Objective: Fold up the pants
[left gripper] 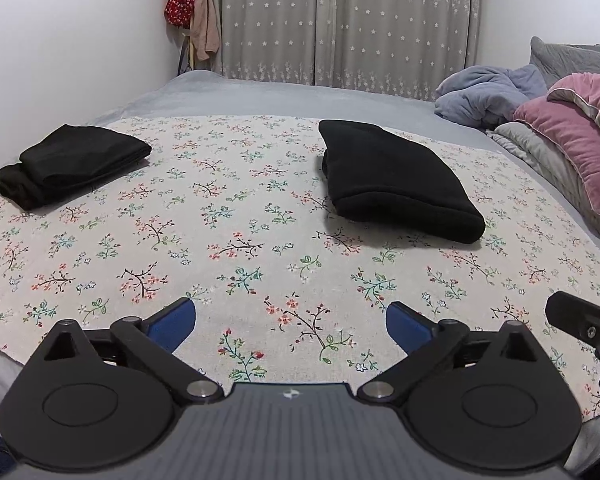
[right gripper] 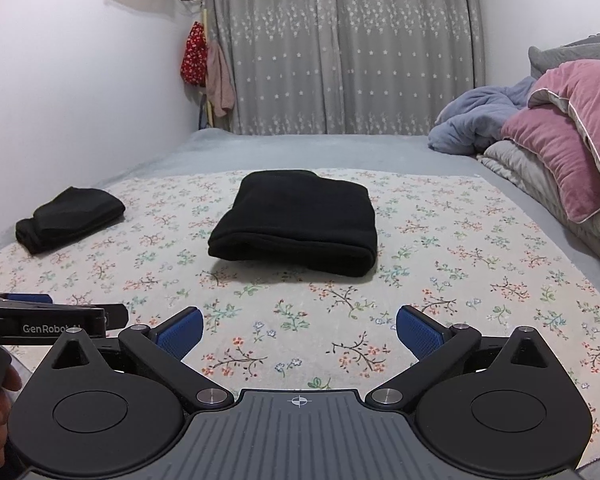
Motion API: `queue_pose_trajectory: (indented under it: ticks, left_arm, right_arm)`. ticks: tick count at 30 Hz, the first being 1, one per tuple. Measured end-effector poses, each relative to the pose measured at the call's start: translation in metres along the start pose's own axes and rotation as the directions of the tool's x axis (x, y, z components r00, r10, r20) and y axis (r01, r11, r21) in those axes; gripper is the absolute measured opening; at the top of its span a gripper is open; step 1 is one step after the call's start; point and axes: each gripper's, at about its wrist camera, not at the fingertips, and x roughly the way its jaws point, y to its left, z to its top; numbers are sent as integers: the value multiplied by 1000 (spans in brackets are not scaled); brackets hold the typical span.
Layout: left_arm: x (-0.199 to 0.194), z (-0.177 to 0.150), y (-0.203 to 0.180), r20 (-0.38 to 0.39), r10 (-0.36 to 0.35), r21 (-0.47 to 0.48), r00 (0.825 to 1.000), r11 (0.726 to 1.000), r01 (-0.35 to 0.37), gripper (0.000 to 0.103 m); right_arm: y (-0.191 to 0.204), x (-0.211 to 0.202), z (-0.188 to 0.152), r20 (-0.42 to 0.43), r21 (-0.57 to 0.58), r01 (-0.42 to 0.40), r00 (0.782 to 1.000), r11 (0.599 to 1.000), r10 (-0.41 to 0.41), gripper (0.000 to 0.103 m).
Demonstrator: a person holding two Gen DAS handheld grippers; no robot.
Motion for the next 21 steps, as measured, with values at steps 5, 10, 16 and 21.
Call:
queue_pose_trajectory:
  ticks: [5, 10, 16, 21]
  left_arm:
    - [0, 0, 0, -5, -5, -1, 1000, 1000, 5, 103]
    - [1, 0, 0, -15, 0, 5, 1000, 1000, 0, 103]
    - [1, 0, 0, -19, 0, 0, 1000, 1000, 0, 103]
    - [0, 1, 1, -16, -3, -2, 1000, 1000, 3, 103]
  right_arm:
    - [-2, -1, 0, -5, 5, 4, 1000, 1000, -3, 103]
    - [-2, -1, -1, -10, 0, 1, 1000, 1000, -1, 103]
    - [-1, -1, 0, -17, -8, -2, 1000, 1000, 2, 103]
    - [-1, -1, -1, -18, -7, -2, 1000, 1000, 2, 103]
